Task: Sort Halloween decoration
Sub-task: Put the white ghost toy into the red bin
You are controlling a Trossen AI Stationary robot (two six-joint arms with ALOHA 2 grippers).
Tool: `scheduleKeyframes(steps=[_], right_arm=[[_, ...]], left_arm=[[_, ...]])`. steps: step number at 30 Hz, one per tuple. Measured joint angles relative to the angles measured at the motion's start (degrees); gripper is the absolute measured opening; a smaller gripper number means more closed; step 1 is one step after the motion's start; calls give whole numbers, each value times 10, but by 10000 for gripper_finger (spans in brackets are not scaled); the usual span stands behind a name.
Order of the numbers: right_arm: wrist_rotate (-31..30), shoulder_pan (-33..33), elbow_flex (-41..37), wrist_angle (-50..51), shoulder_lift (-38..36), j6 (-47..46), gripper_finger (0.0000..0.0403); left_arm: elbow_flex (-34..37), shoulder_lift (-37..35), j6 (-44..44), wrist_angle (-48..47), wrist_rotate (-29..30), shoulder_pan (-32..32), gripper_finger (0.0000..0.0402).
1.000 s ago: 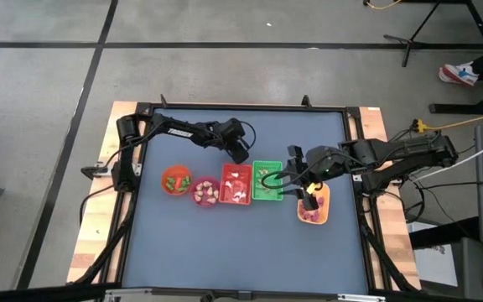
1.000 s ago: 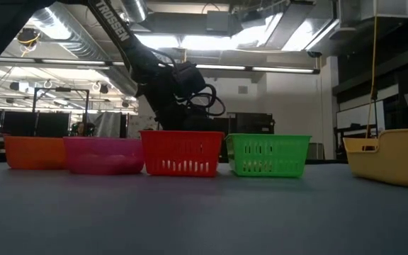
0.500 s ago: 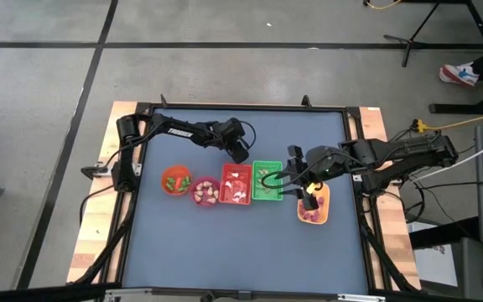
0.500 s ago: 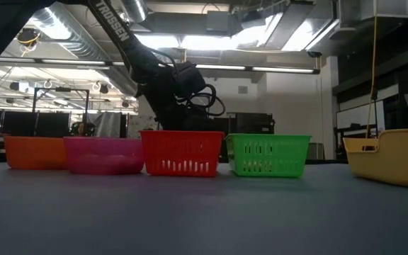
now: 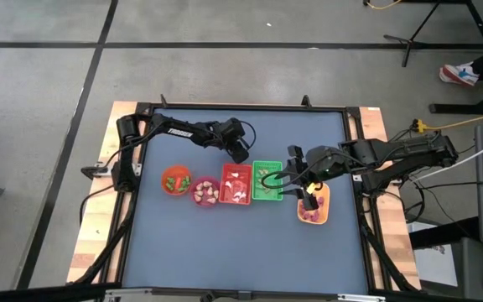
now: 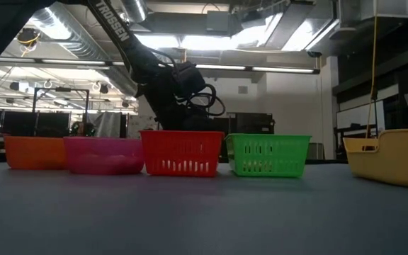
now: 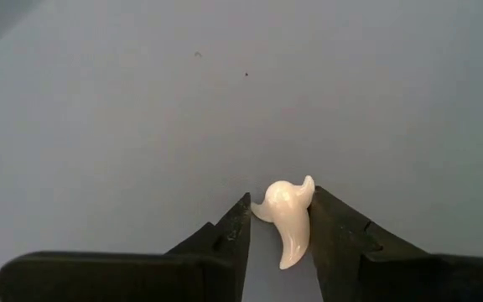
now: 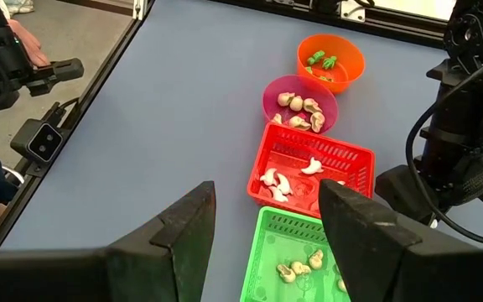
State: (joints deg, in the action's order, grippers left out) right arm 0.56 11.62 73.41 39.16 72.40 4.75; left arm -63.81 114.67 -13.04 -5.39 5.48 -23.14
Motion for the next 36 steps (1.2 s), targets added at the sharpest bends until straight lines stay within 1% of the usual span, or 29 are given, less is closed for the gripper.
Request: scheduleKeyframes(steps=[11,22,32,36], right_arm=[[0,0,0,0,0,0,211],[0,0,0,1,0,0,211],[0,0,0,5,0,0,211],[0,0,0,5,0,0,211]], left_arm=[[1,-3,0,0,-1,0,85],[2,-25,0,-13,-20,0,83],[2,-26,0,-8,-17,-1,84],[2,-27,0,-8,-16,-1,69]])
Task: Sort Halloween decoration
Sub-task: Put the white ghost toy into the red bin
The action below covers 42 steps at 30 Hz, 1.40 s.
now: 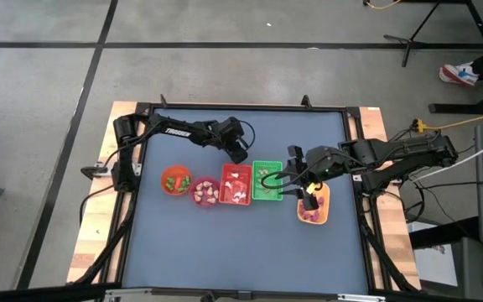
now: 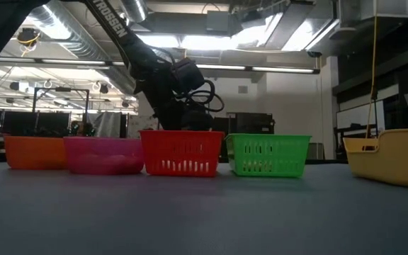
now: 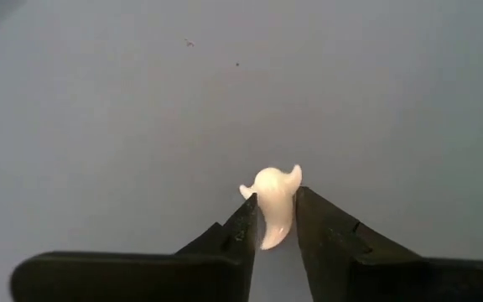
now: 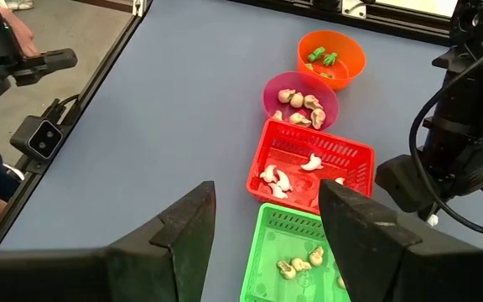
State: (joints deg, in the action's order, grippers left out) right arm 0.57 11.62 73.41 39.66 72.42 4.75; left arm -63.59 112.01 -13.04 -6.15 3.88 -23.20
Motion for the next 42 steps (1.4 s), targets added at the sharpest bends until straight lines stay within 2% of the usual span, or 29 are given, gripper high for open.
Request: scheduleKeyframes(steps=[10,19,22,34,42], right_arm=[[0,0,0,0,0,0,211],[0,0,0,0,0,0,211],[0,0,0,0,0,0,211],[0,0,0,0,0,0,211],[0,0,0,0,0,0,211]], left_arm=[[-1,-2,0,3,0,0,19],[-1,-2,24,2,14,0,17],[-1,-2,30,3,14,0,34],[-2,-2,31,47,14,0,152],[-2,-2,60,66,37,-2,177]])
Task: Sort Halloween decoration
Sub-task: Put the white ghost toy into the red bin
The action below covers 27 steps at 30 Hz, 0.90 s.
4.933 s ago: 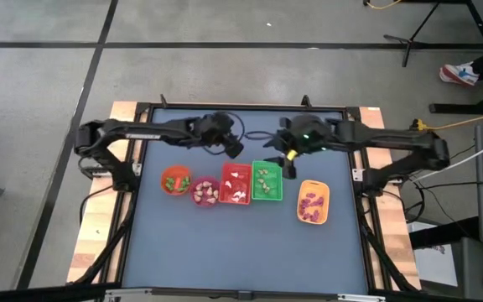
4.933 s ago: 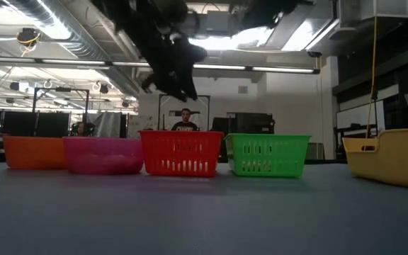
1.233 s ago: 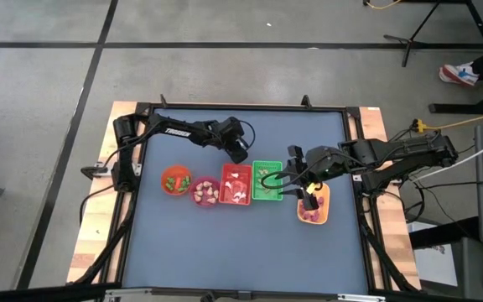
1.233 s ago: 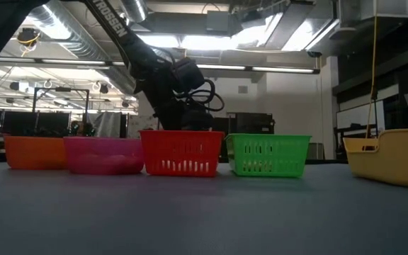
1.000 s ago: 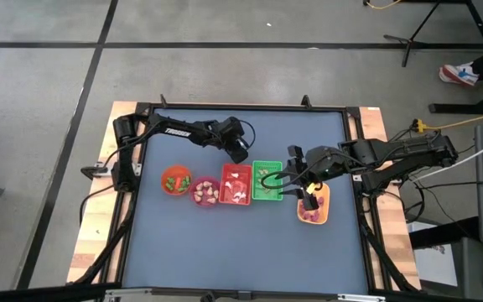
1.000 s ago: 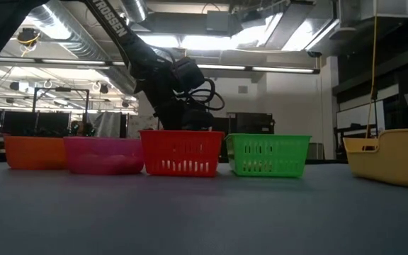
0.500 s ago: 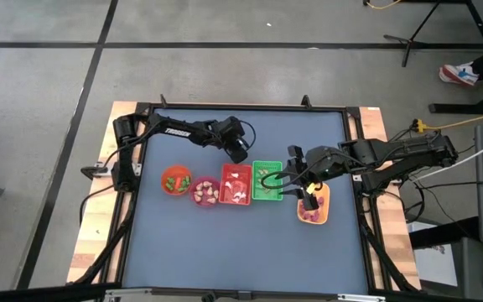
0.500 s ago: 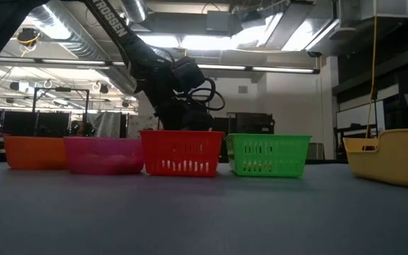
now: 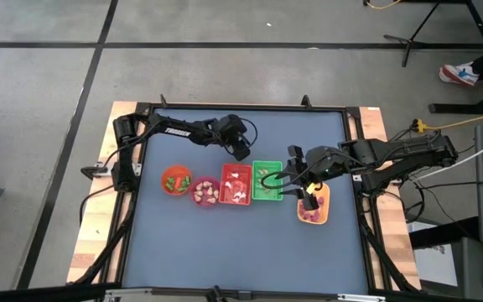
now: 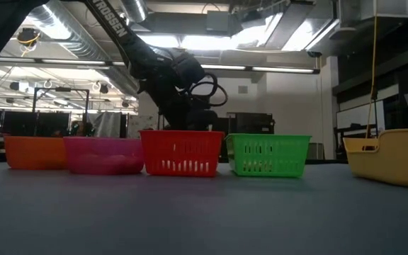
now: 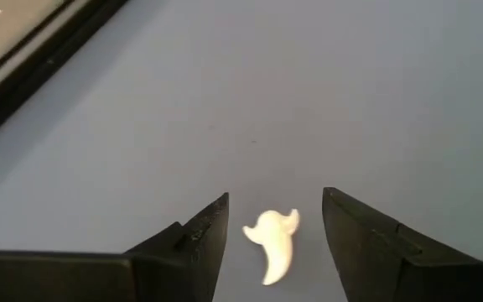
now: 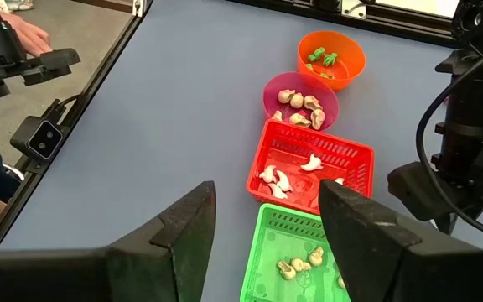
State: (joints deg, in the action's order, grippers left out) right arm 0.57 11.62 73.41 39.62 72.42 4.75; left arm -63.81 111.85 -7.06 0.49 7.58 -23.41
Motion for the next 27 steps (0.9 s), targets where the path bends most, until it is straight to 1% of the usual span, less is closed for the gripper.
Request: scheduleKeyframes(steps=[2,8,14,19,27], right_arm=[[0,0,0,0,0,0,211],[0,0,0,0,0,0,211],[0,0,0,0,0,0,211],[0,0,0,0,0,0,211],[0,0,0,0,0,0,211]], left_arm=[[0,0,5,0,7,-1,177],[0,0,32,0,3,-13,177],[0,14,32,1,-56,-25,177],[0,35,32,2,-58,-26,177],[-1,39,57,-2,-56,-25,177]])
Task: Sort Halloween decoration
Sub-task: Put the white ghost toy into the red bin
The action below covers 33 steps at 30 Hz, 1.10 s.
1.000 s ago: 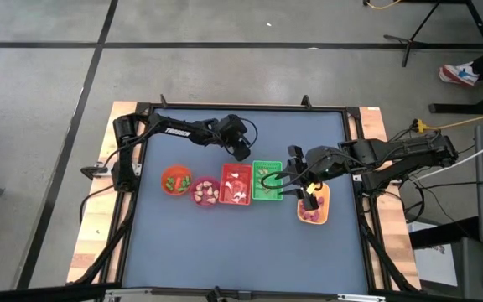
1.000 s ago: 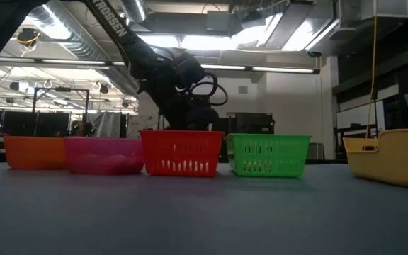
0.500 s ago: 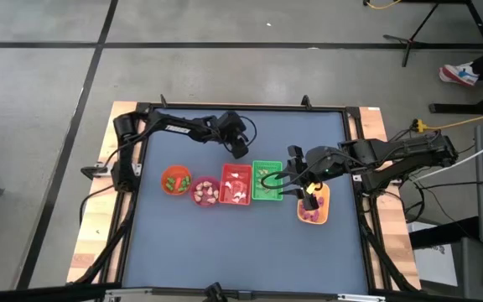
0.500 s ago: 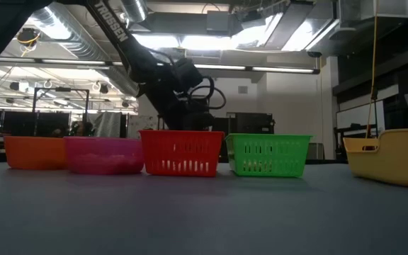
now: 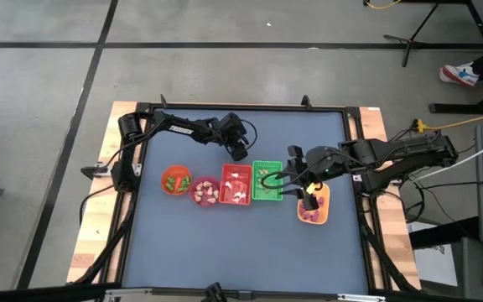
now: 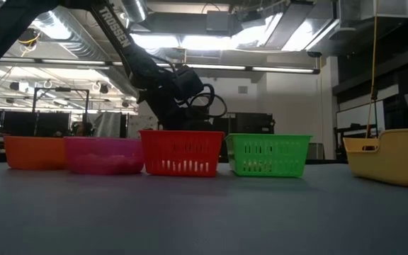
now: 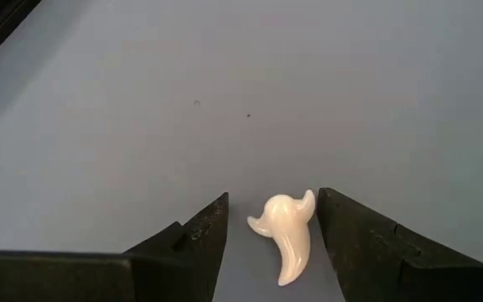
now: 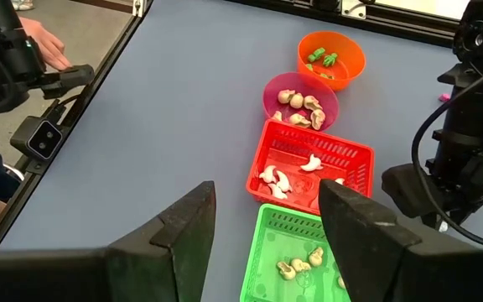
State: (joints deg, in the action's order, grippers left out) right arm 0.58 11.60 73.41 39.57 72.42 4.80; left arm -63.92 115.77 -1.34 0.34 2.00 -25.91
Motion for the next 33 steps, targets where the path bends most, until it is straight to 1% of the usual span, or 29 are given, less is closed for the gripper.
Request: scheduleKeyframes(steps=[5,15,20,24,33], right_arm=[[0,0,0,0,0,0,211],[0,0,0,0,0,0,211],[0,0,0,0,0,0,211],[0,0,0,0,0,0,211],[0,0,0,0,0,0,211]], left_arm=[[0,0,2,-4,0,0,162],[0,1,5,-5,-2,1,87],[0,1,5,-6,0,1,60],[0,0,5,-6,1,1,48],[1,0,5,-7,2,0,45]])
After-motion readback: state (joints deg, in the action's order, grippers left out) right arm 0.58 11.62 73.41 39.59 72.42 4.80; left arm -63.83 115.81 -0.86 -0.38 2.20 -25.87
